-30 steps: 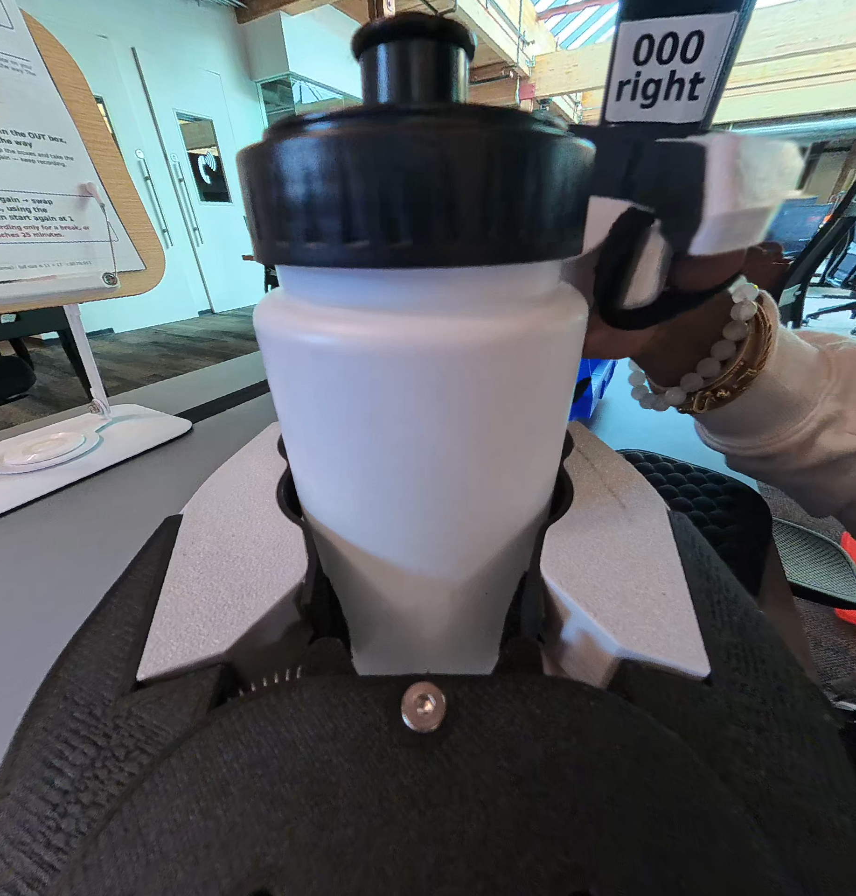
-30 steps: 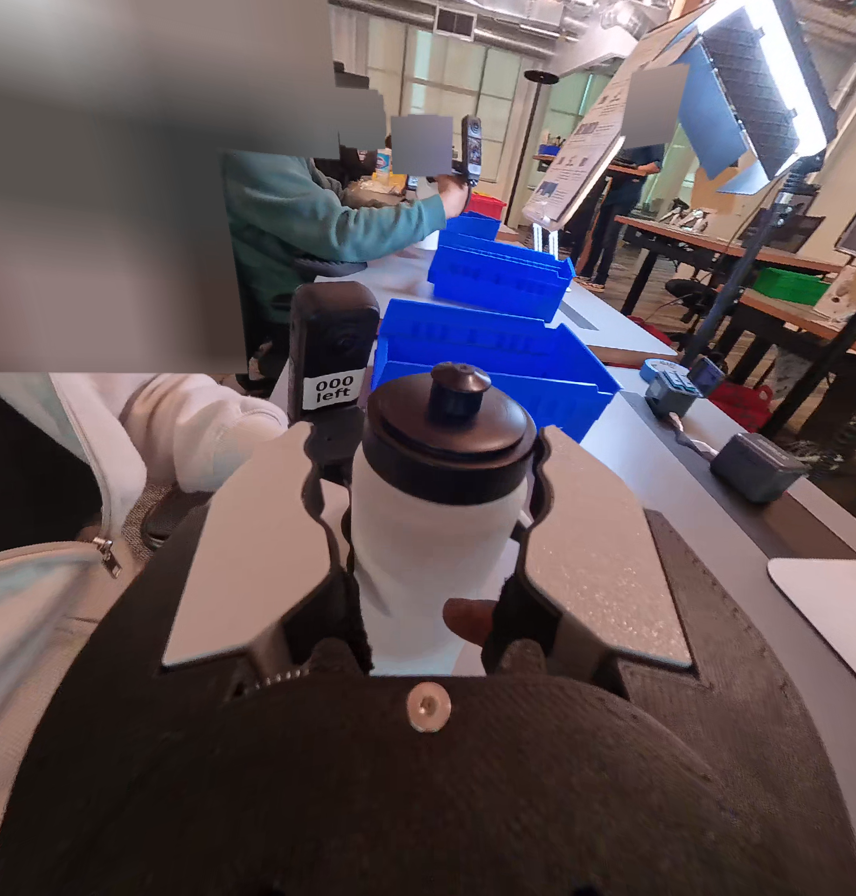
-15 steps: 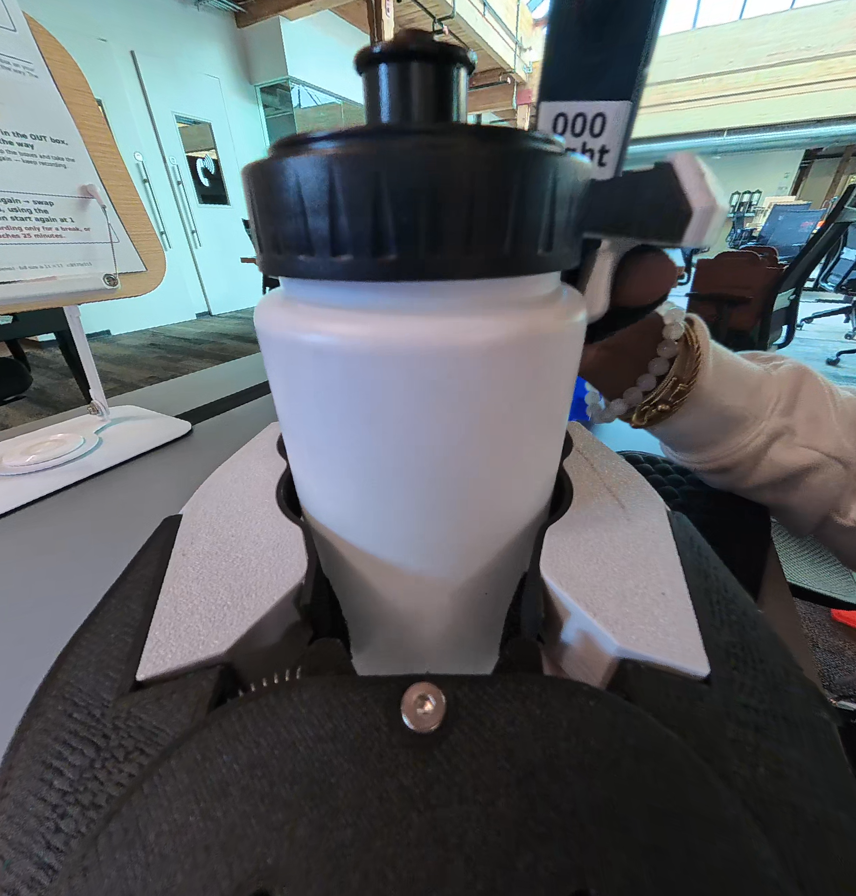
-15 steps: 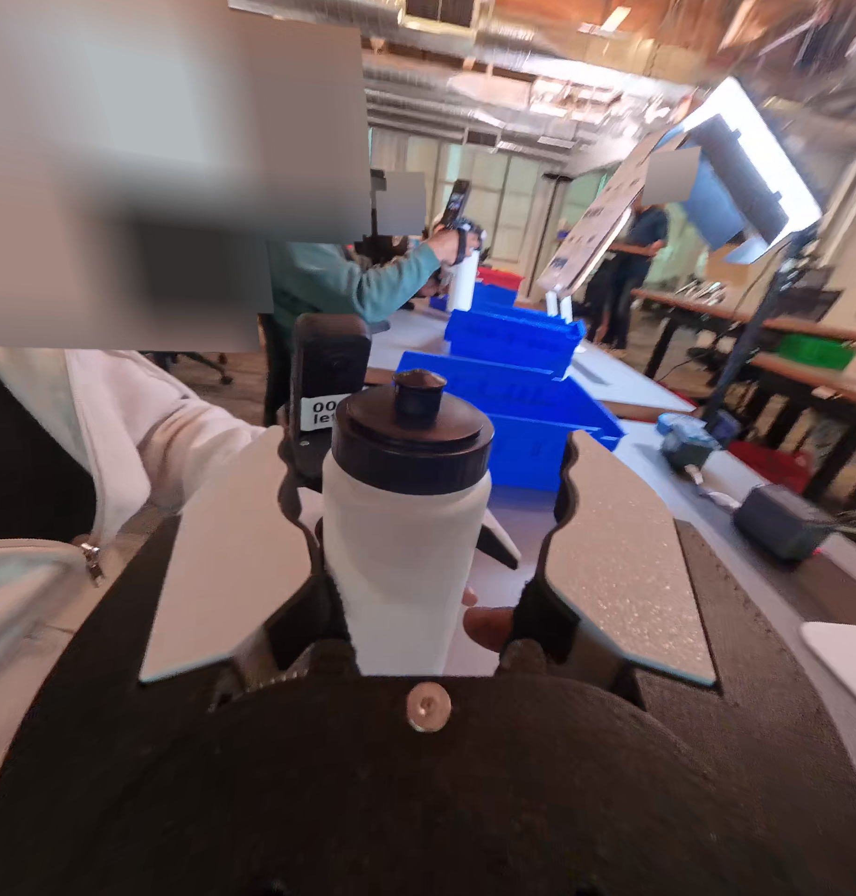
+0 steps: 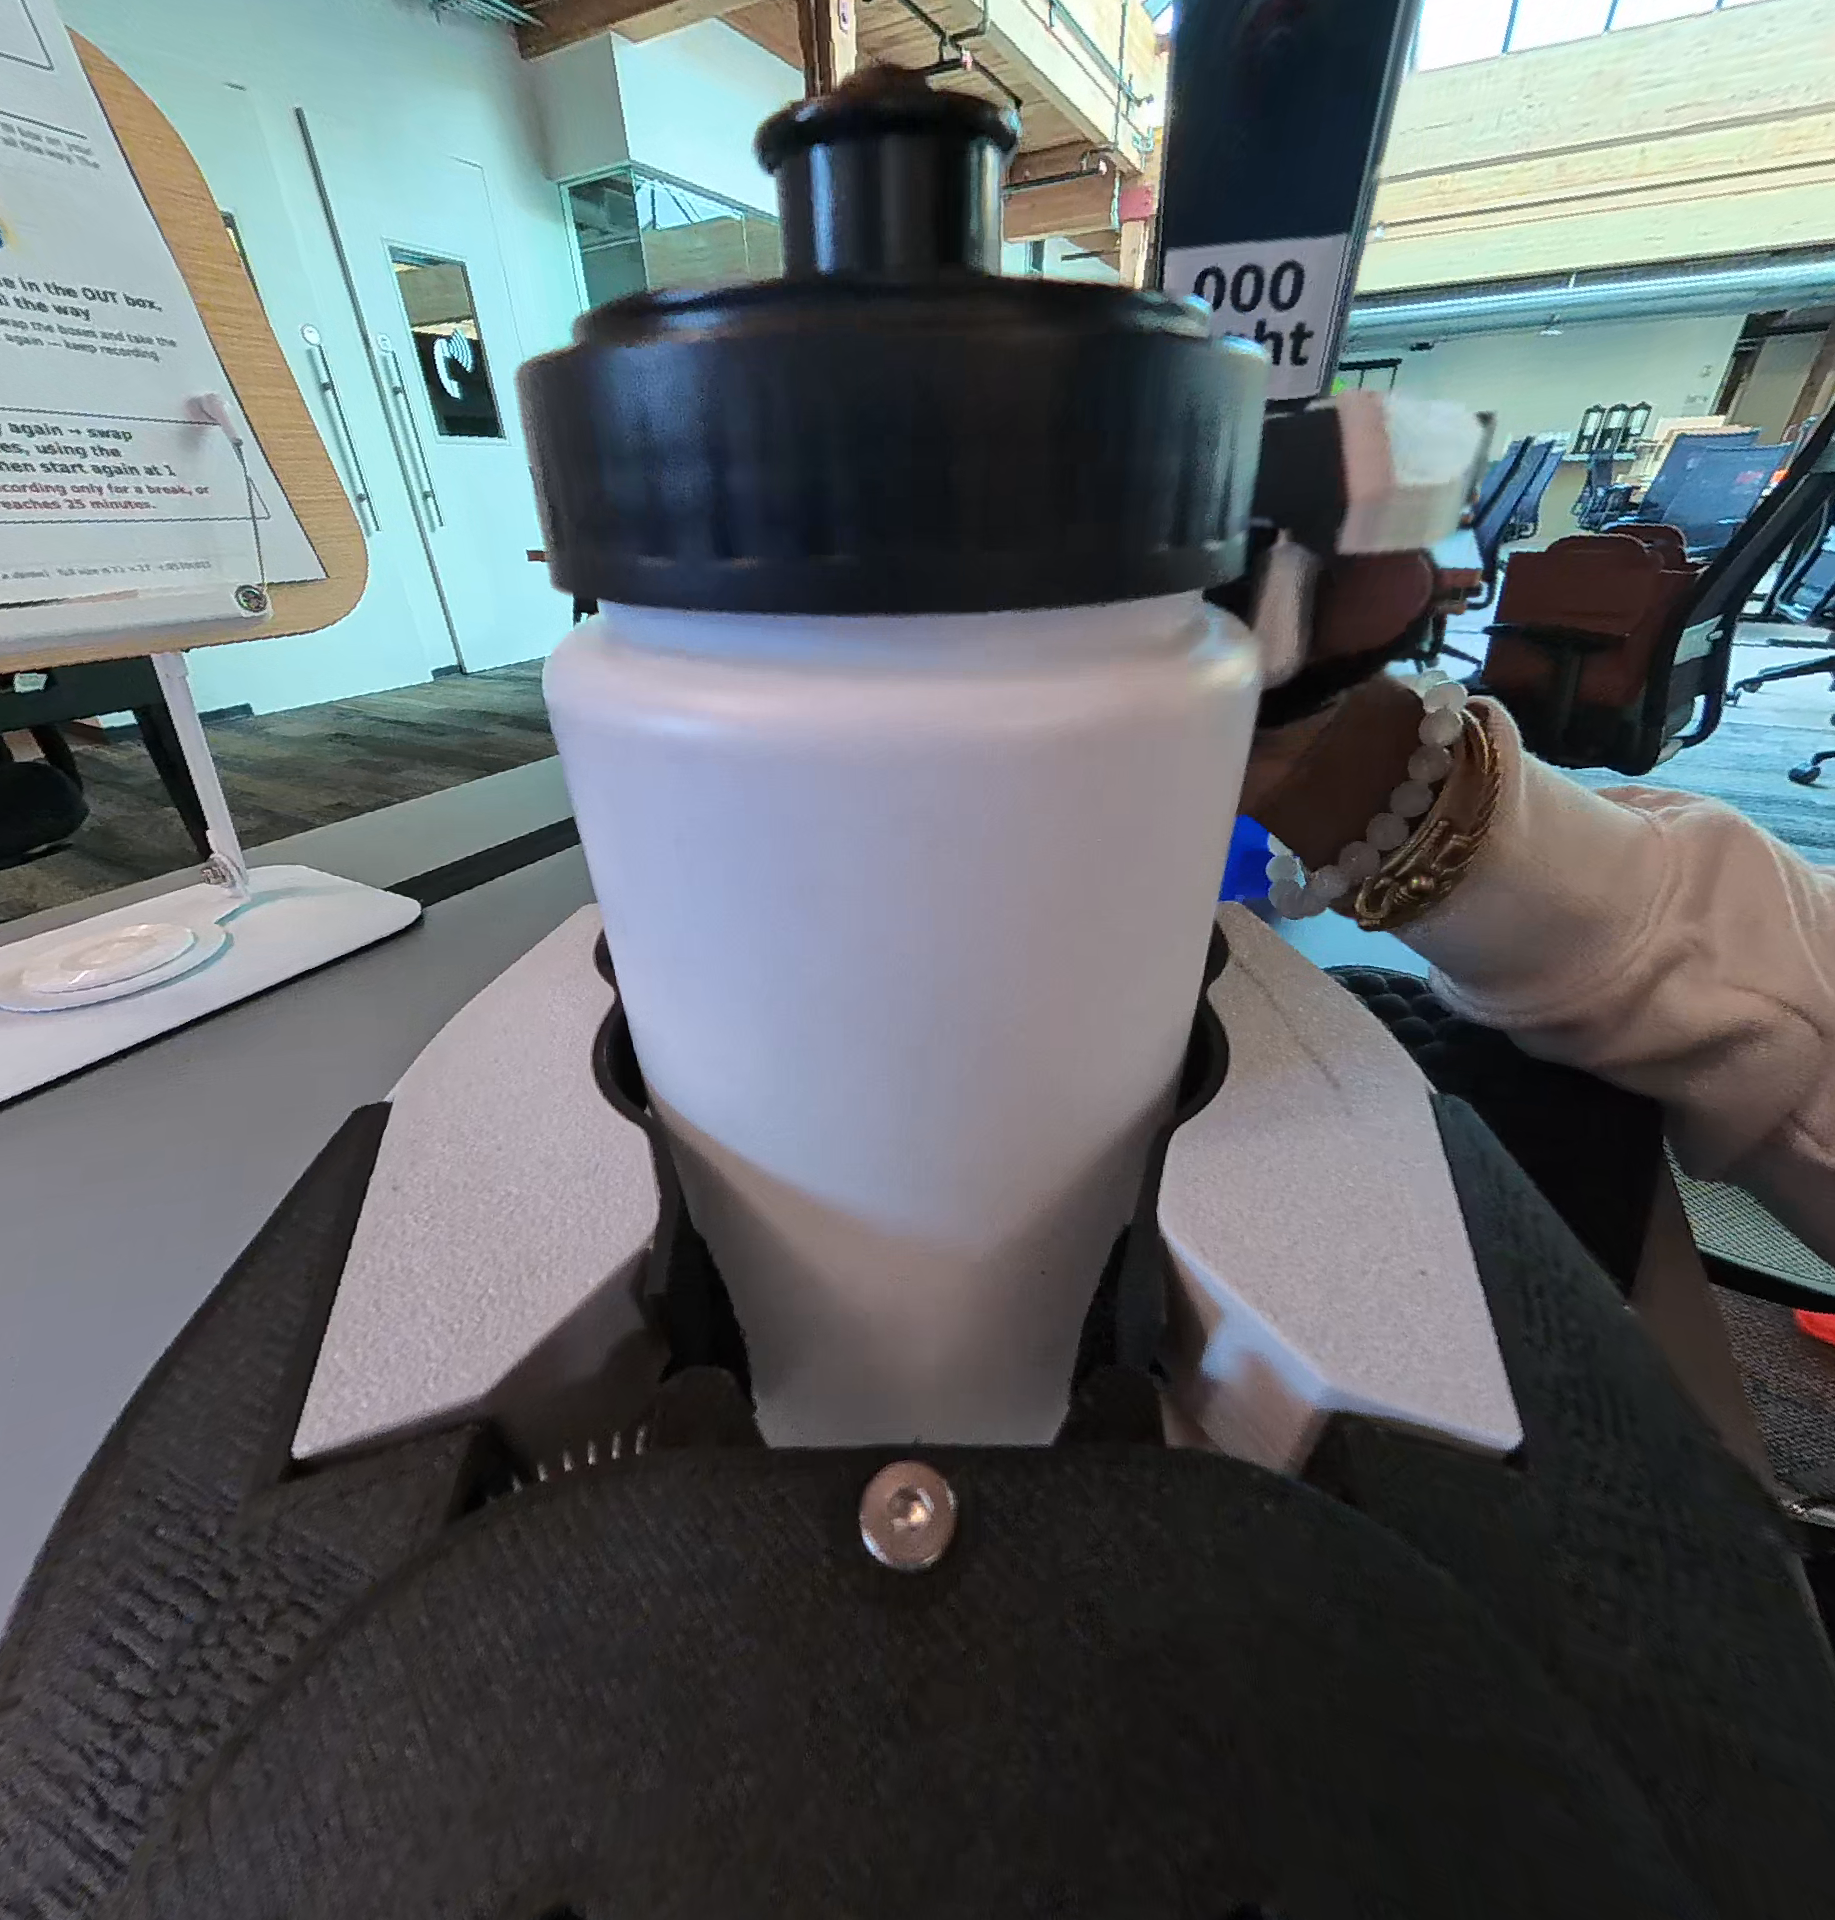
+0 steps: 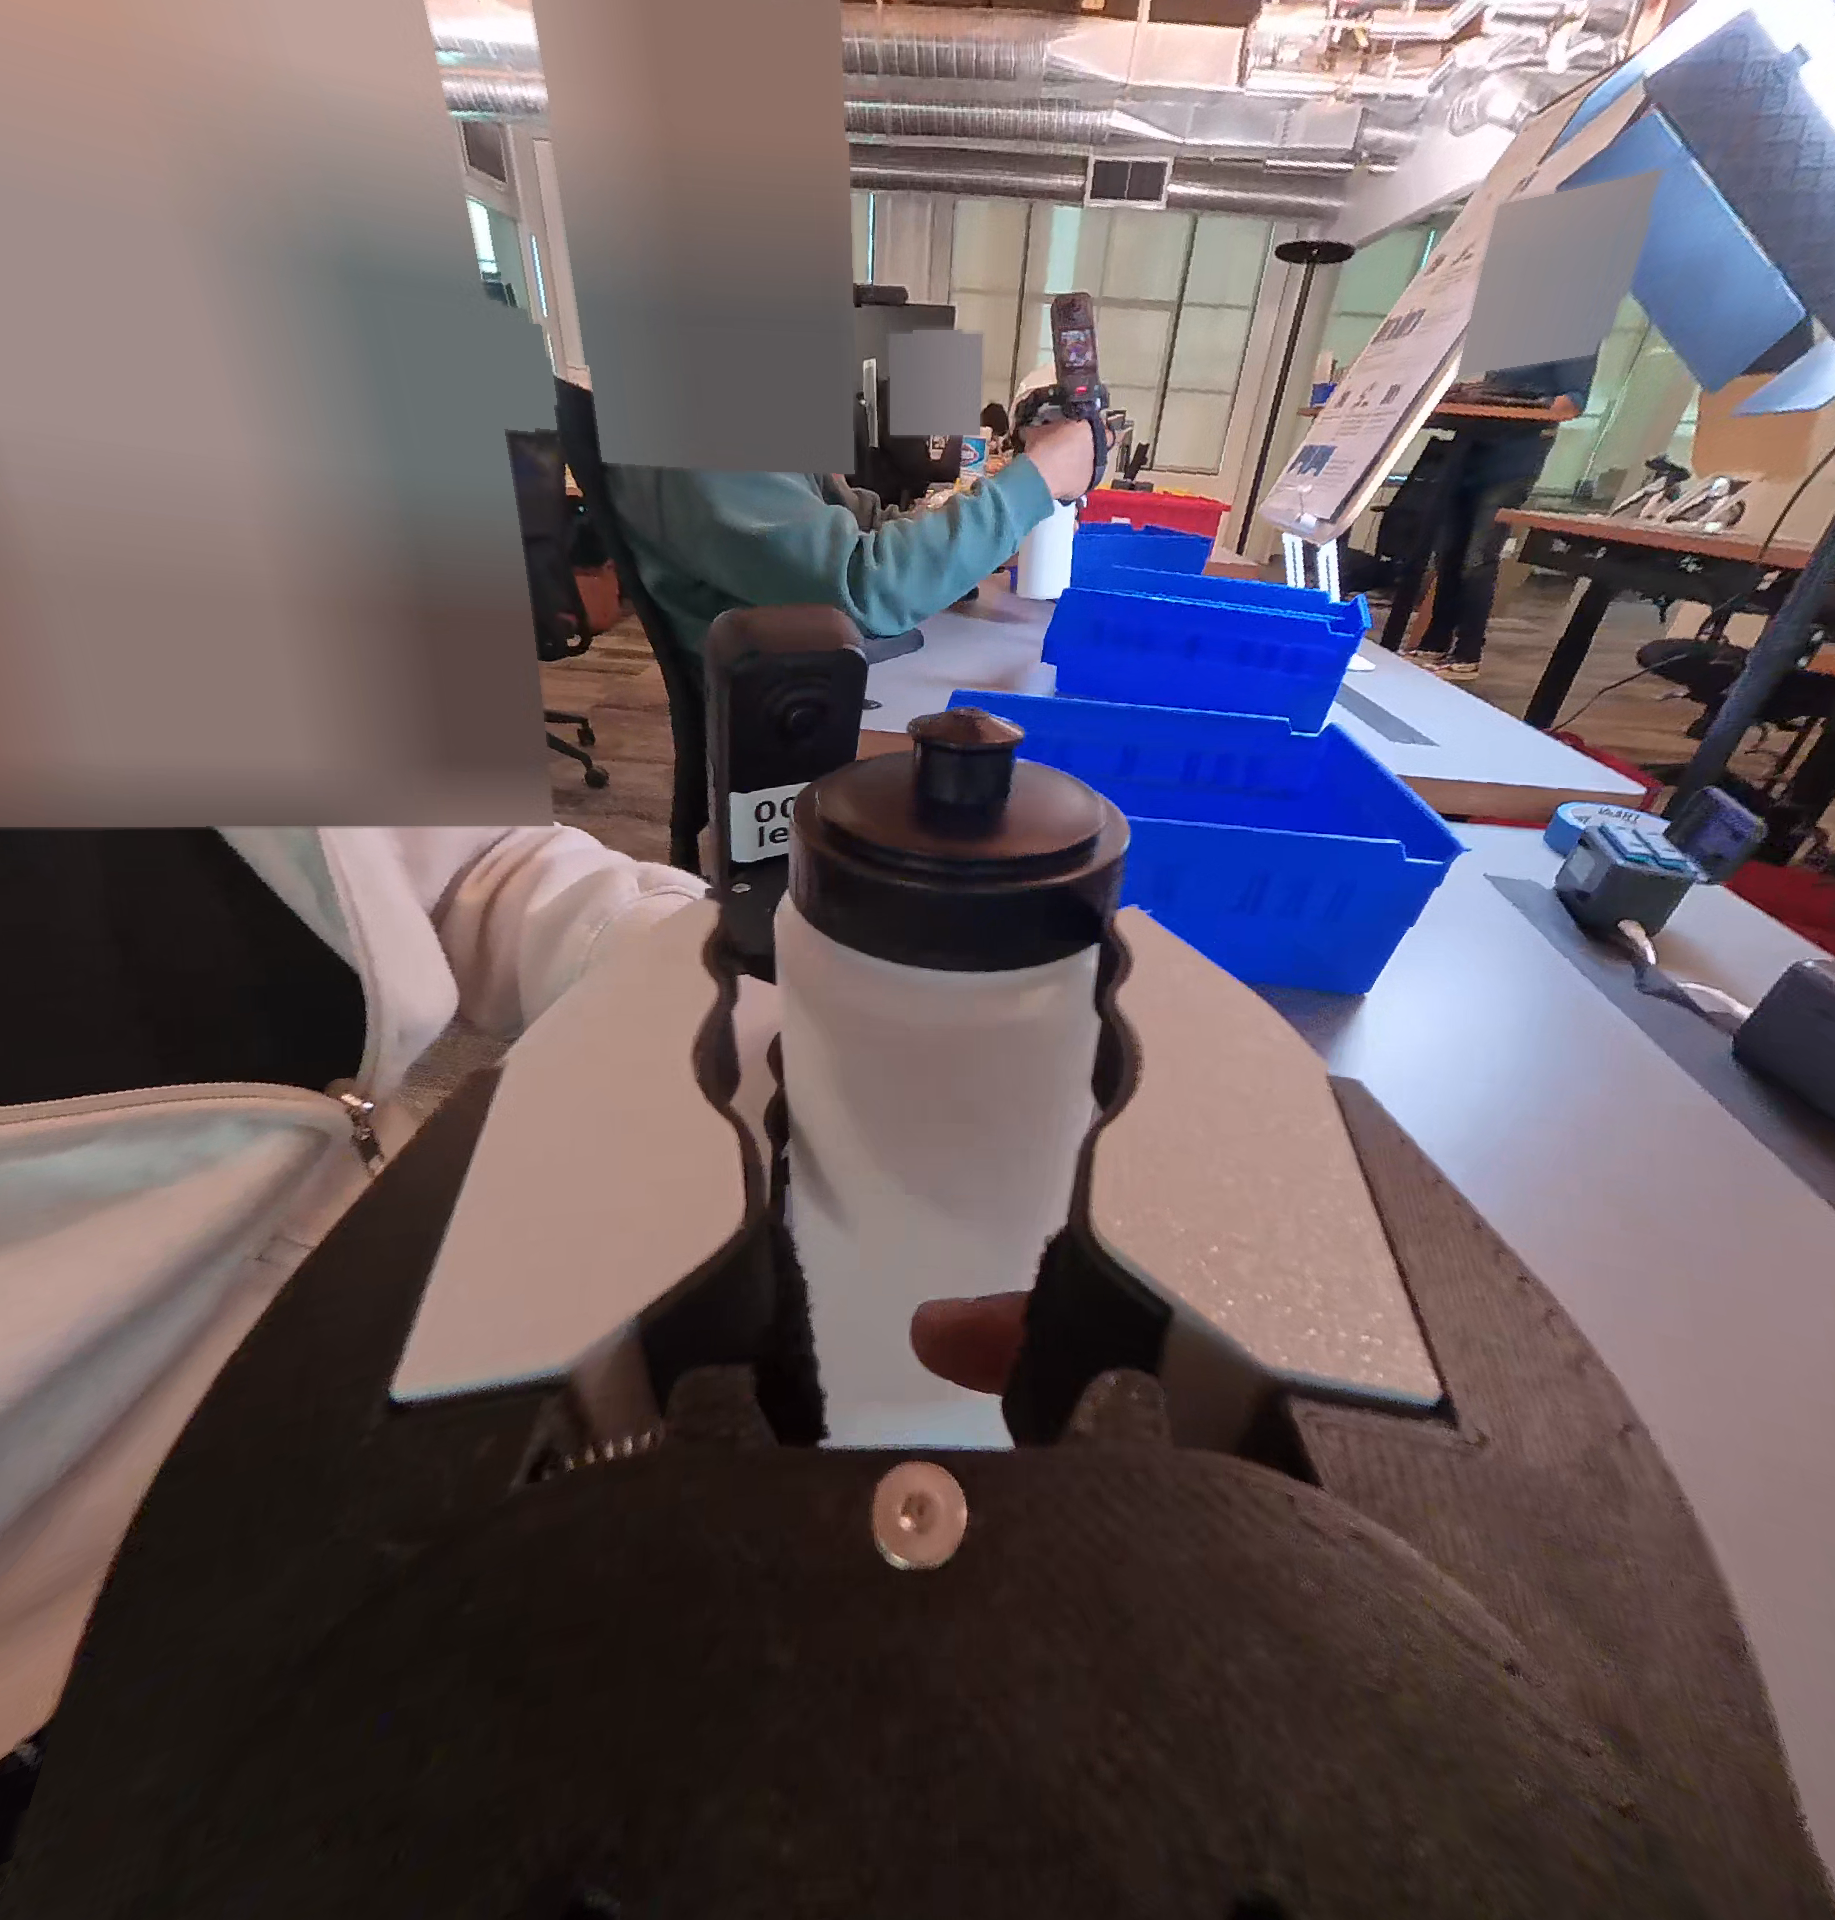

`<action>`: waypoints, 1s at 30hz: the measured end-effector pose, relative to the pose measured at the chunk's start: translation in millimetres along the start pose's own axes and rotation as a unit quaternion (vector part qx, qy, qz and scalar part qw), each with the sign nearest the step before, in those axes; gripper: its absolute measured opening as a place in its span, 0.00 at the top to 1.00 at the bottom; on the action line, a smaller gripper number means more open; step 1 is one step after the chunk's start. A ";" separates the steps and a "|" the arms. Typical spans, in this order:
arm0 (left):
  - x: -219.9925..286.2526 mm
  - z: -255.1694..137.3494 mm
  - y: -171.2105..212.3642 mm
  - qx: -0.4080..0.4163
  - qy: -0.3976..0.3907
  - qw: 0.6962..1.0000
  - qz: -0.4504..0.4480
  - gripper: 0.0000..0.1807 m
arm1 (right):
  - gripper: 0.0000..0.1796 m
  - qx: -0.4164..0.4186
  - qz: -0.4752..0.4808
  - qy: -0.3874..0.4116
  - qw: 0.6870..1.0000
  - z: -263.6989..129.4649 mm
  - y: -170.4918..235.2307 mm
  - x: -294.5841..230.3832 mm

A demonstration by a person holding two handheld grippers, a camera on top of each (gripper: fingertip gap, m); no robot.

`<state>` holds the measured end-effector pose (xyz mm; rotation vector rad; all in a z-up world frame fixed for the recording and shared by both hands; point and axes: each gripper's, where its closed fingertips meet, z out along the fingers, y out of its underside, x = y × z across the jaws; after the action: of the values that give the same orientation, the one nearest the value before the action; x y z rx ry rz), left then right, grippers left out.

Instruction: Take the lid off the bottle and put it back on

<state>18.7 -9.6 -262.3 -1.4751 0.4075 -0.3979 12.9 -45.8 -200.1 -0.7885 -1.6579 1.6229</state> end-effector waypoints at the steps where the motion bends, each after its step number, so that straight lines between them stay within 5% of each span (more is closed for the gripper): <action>1: -0.6 -0.7 -0.2 0.001 -0.001 1.000 -0.001 0.44 | 0.68 0.004 0.005 -0.007 1.000 -5.2 -0.8 -1.2; 3: -2.4 -1.2 -0.2 0.001 -0.003 1.000 -0.002 0.44 | 0.88 0.031 0.003 -0.073 0.997 -16.7 -6.2 -18.5; 5: -1.7 0.1 -0.1 0.000 0.000 1.000 -0.001 0.44 | 0.88 0.086 0.015 -0.098 0.991 -22.8 -17.8 -23.7; 11: 9.5 0.0 -0.7 0.004 0.035 0.999 -0.004 0.44 | 0.54 0.141 0.023 0.006 0.990 -9.8 -22.9 11.7; 15: 15.4 0.8 -1.0 0.006 0.050 0.999 -0.005 0.44 | 0.49 0.091 0.000 -0.009 0.996 10.4 -16.7 -0.7; 21: 12.5 1.2 -0.3 0.001 0.034 0.999 -0.001 0.44 | 0.61 0.029 -0.003 -0.013 1.000 -1.9 -11.4 -8.1; 23: 11.5 0.1 -0.7 0.003 0.032 0.999 -0.003 0.44 | 0.70 0.037 0.018 -0.040 0.998 -15.7 -13.7 -13.5; 25: 7.7 -0.4 -0.7 0.004 0.025 1.000 -0.004 0.44 | 0.89 0.060 0.016 -0.150 0.987 -29.9 -17.1 -41.0; 27: 9.3 -0.1 -1.1 0.006 0.035 0.999 -0.004 0.44 | 0.84 0.089 0.016 -0.108 0.990 -29.3 -21.4 -27.5; 30: 16.1 -0.5 -1.5 0.009 0.059 0.998 -0.007 0.44 | 0.56 0.114 -0.022 -0.007 0.993 -19.7 -22.3 2.6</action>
<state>32.5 -18.0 -261.2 -1.4408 0.4871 -0.5007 28.2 -33.0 -177.9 -0.6224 -1.4560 1.7512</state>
